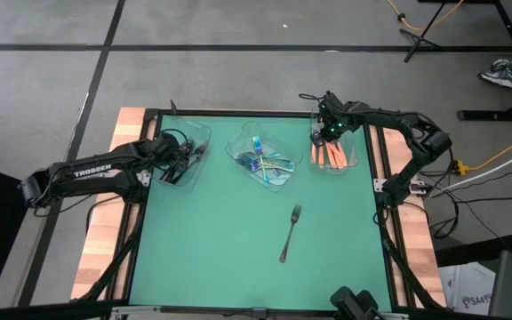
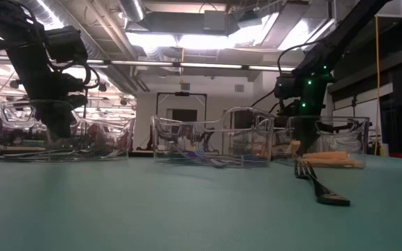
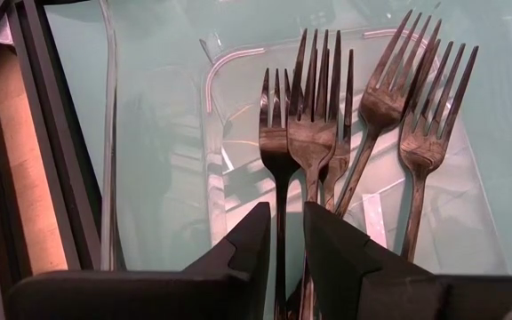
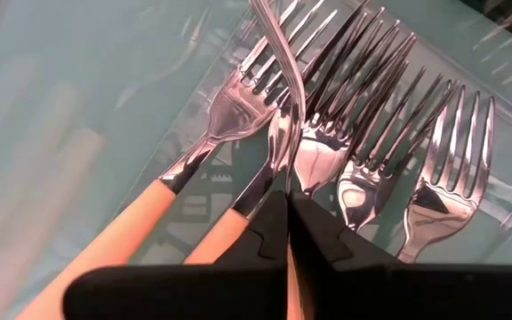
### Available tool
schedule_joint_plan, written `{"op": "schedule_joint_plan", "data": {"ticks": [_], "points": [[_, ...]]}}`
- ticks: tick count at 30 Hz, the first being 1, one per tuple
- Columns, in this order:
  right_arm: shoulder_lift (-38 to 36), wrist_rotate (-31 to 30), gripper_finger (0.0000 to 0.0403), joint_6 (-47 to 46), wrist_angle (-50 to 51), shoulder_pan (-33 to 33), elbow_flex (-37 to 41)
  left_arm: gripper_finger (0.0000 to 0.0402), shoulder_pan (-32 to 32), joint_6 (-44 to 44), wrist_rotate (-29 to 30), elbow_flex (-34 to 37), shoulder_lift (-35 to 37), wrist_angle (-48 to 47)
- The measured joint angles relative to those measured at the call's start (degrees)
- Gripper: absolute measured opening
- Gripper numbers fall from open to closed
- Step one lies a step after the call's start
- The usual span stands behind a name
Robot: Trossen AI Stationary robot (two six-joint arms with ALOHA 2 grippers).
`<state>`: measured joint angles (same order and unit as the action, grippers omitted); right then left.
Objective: Sort silverware by color (type)
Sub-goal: Put the orange fork into the right transparent bin, then put the black fork into the left transparent bin
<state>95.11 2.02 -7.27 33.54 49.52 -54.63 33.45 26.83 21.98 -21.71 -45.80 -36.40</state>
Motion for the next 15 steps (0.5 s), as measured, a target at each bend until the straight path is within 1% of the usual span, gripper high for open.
{"op": "schedule_joint_plan", "data": {"ticks": [4,6,15], "points": [[0.0,0.0,0.0003,0.0,0.0,0.0,0.0,0.0064,0.0,0.0,0.0,0.0,0.0,0.0],[0.1,0.0,0.0011,0.0,-0.2,0.0,0.1,0.0064,0.0,0.0,0.0,0.0,0.0,0.0],[0.1,0.0,0.0088,0.0,-0.6,0.0,0.1,0.0064,0.0,0.0,0.0,0.0,0.0,0.0]]}}
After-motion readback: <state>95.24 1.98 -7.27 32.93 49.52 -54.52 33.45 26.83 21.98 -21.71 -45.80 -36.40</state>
